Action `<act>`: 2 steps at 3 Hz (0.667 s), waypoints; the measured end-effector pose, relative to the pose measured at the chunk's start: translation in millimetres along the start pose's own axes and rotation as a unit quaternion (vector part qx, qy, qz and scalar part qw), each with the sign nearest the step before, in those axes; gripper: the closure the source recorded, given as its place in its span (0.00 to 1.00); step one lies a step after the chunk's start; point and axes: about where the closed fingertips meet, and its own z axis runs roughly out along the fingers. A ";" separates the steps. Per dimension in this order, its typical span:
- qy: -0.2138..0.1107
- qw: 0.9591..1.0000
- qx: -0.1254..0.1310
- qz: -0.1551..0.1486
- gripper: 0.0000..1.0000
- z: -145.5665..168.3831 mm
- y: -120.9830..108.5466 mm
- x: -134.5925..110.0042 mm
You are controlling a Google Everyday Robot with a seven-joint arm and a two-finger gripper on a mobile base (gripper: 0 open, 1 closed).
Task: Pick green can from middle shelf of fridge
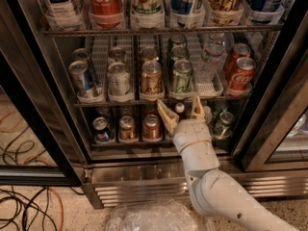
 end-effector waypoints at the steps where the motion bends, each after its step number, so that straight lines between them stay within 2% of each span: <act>1: 0.000 1.000 0.000 0.000 0.24 0.0 0.0 0.0; 2: 0.000 1.000 0.000 0.000 0.32 0.2 0.1 -0.2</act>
Offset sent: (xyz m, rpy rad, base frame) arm 0.0025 0.0016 0.0026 -0.0022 -0.0025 0.0002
